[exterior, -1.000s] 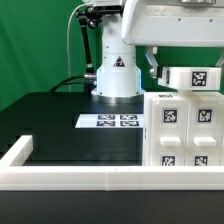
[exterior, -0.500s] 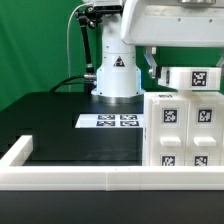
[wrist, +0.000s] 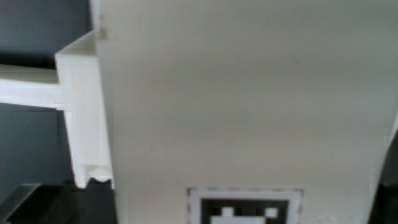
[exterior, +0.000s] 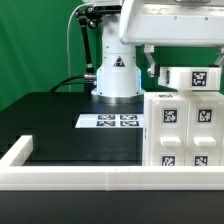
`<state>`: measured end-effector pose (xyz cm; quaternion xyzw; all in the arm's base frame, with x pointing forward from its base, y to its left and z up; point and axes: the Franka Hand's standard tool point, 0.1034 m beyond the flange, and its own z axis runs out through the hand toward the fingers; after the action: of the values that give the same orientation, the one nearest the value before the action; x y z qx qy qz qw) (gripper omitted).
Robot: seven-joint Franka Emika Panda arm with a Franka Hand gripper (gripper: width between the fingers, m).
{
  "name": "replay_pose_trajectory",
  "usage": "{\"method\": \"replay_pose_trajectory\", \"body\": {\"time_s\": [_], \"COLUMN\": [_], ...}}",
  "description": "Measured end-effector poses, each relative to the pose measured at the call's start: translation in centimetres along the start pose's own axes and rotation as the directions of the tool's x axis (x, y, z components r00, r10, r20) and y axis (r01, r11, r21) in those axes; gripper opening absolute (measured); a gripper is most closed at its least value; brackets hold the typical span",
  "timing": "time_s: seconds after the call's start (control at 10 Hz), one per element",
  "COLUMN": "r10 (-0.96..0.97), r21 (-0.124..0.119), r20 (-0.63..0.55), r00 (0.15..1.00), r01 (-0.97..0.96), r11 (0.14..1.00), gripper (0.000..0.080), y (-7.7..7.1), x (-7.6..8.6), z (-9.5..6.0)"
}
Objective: Assemble cabinet
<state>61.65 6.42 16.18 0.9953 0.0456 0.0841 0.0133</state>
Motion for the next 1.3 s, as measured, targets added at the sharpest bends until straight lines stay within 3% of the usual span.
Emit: {"method": "replay_pose_trajectory", "body": {"time_s": [0.2, 0.3, 0.4, 0.5, 0.9, 1.3], "r10": [0.000, 0.000, 0.000, -0.001, 0.028, 0.260], "r21": [0.000, 0.000, 0.000, 0.000, 0.000, 0.007], "r20": [0.011, 0.008, 0.009, 0.011, 0.010, 0.013], "r00": [1.000, 1.000, 1.000, 1.000, 1.000, 0.965], "r01": [0.000, 0.000, 0.000, 0.001, -0.028, -0.260], "r11": [1.000, 1.000, 1.000, 1.000, 1.000, 0.966], "gripper": [0.0784, 0.0611, 0.0611, 0.0555, 0.0555, 0.0556], "y": [-0.05, -0.08, -0.08, -0.06, -0.10, -0.29], "x": [0.18, 0.39, 0.40, 0.37, 0.39, 0.35], "z": [-0.18, -0.24, -0.24, -0.20, -0.20, -0.17]}}
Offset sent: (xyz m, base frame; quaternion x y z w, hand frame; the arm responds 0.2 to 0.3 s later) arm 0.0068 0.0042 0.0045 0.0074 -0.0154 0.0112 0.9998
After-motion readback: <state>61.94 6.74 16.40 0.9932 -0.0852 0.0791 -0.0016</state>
